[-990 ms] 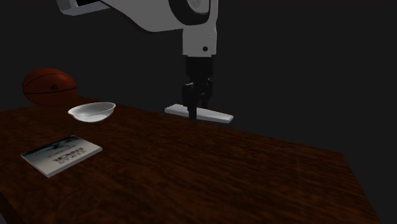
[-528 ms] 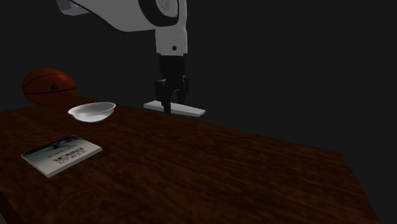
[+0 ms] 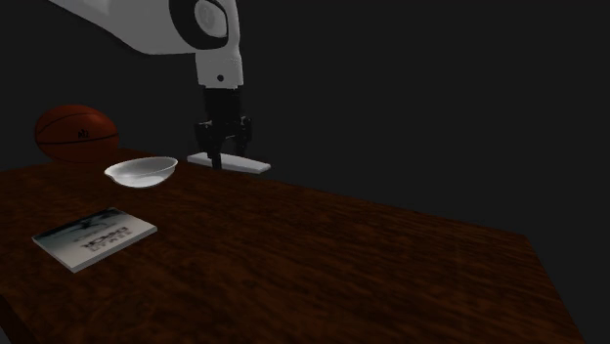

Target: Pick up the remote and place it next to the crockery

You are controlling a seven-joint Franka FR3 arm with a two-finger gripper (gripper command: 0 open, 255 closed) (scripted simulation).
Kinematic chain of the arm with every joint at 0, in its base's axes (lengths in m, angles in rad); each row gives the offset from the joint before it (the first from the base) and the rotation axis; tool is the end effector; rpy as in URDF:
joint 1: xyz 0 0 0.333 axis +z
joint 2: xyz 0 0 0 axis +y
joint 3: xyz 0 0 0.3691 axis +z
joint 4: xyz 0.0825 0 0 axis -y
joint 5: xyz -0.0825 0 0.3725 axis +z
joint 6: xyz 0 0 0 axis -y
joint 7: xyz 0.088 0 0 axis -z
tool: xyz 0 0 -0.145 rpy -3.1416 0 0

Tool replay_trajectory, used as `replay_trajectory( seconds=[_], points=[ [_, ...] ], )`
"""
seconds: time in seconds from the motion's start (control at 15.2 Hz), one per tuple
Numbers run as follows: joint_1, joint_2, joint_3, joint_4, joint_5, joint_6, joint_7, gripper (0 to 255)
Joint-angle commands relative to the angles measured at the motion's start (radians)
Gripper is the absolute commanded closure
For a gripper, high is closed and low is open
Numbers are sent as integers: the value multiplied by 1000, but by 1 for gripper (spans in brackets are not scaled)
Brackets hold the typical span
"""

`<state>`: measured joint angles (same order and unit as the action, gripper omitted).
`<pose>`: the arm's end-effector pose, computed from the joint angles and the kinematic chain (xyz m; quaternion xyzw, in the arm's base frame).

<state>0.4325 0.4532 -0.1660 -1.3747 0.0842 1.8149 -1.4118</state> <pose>0.6689 0.2154 0.4708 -0.6697 -0.7426 0.0004 0.0057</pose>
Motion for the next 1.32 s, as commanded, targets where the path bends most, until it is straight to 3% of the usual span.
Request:
replay_trajectory(
  seconds=[0.0, 0.33, 0.66, 1.25],
  points=[
    [28, 17, 11, 37, -3, -19, 42, 255],
    [93, 80, 37, 140, -8, -56, 139, 255],
    [155, 183, 60, 308, -11, -120, 232, 255],
    [160, 179, 61, 180, -10, 4, 228, 255]
  ],
)
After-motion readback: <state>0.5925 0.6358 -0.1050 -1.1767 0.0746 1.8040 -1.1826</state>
